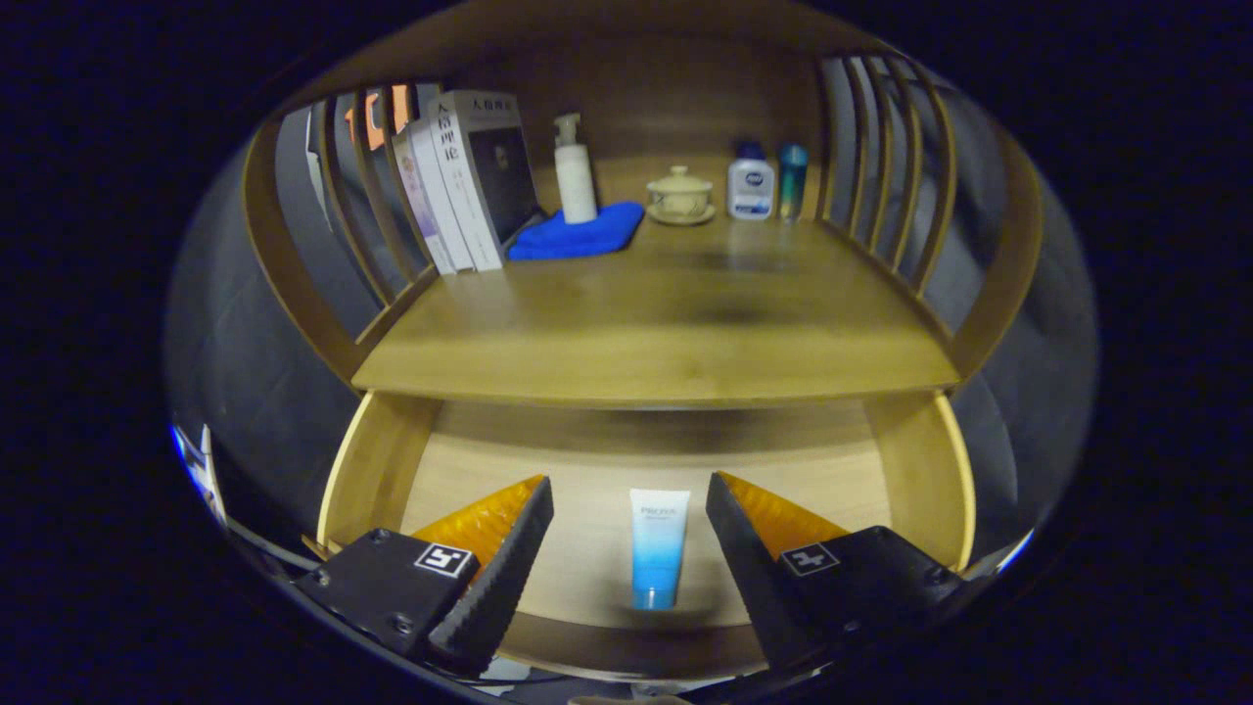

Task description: Pull open the drawer, take out the items inside it, and place them on the countertop above the cabinet.

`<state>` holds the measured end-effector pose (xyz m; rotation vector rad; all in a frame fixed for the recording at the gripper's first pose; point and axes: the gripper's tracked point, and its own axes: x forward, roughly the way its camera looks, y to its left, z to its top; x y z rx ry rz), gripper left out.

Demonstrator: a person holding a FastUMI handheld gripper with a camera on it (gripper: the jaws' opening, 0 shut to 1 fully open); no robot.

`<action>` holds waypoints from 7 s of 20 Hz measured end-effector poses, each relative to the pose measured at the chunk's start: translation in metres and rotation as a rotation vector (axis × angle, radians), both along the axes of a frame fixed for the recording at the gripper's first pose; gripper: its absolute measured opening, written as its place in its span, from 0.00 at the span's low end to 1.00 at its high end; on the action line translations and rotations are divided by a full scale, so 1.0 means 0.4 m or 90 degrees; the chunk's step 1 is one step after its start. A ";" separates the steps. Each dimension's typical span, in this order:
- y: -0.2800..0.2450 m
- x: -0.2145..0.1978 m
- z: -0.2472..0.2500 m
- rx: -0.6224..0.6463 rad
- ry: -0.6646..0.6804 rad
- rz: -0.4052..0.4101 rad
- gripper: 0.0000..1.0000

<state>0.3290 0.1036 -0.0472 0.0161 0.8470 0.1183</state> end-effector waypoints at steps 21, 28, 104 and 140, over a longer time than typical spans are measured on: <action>-0.030 -0.092 -0.248 -0.076 0.269 -0.019 0.46; 0.007 -0.121 -0.080 -0.037 0.188 0.032 0.44; -0.033 -0.399 0.329 0.060 -0.557 -0.028 1.00; -0.013 -0.346 -0.127 0.038 -0.400 -0.052 1.00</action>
